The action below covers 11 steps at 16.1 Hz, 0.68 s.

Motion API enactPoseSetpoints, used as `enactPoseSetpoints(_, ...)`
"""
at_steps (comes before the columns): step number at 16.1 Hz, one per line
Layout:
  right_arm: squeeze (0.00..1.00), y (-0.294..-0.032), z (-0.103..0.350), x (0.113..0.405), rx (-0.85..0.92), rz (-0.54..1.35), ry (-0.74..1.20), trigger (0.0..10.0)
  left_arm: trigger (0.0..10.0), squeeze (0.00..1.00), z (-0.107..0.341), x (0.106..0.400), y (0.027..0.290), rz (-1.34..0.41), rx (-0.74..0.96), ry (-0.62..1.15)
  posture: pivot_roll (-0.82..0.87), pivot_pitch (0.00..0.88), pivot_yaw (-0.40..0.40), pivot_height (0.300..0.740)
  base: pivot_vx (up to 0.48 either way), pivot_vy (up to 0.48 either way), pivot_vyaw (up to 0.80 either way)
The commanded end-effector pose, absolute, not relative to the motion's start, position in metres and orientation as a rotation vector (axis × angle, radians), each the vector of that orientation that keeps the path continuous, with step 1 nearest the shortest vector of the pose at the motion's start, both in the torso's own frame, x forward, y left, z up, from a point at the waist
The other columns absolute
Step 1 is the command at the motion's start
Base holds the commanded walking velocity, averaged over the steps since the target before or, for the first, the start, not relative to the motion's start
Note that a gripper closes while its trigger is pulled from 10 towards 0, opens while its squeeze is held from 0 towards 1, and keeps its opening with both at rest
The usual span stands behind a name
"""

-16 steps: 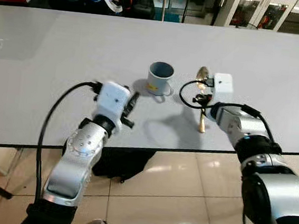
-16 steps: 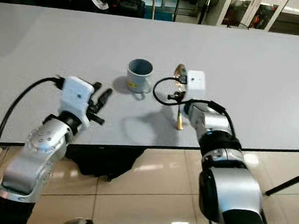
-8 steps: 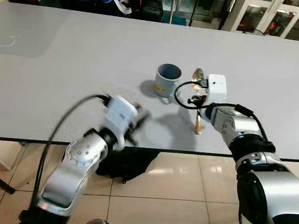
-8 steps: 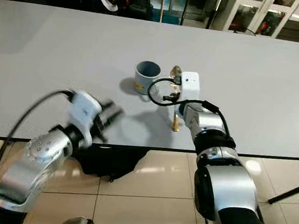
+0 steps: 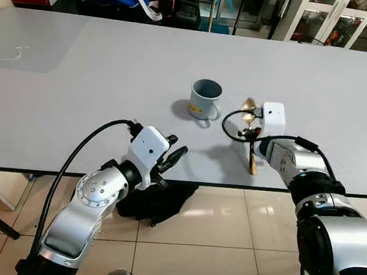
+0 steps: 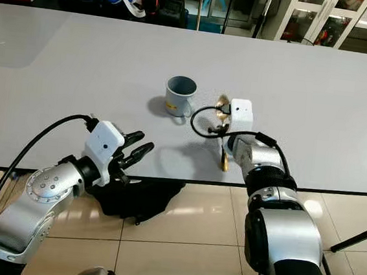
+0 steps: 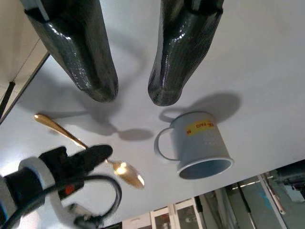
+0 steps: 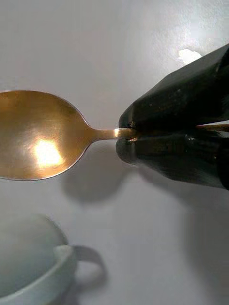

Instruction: Setting the table

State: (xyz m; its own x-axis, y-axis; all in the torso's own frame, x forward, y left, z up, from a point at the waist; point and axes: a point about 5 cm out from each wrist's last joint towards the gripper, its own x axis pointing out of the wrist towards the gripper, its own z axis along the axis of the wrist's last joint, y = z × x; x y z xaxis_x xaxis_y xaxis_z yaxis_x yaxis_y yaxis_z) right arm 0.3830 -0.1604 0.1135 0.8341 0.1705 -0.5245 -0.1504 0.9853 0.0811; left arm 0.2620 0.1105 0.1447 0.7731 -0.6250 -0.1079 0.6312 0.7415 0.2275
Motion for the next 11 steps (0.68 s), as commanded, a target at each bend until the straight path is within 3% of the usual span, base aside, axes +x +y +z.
enactPoseSetpoints(1, 0.00, -0.163, 0.108, 0.380, 0.018, 0.168, 0.594, 10.0, 10.0, 0.00, 0.146, 0.258, 0.108, -0.709, 0.265, 0.024, 0.03, 0.083, -0.053, 0.740, 0.000, 0.000, 0.00)
enactPoseSetpoints(11, 0.00, -0.171, 0.110, 0.382, 0.007, 0.143, 0.571, 10.0, 10.0, 0.00, 0.148, 0.249, 0.112, -0.715, 0.277, 0.048, 0.06, 0.112, -0.046, 0.740, 0.000, 0.000, 0.00)
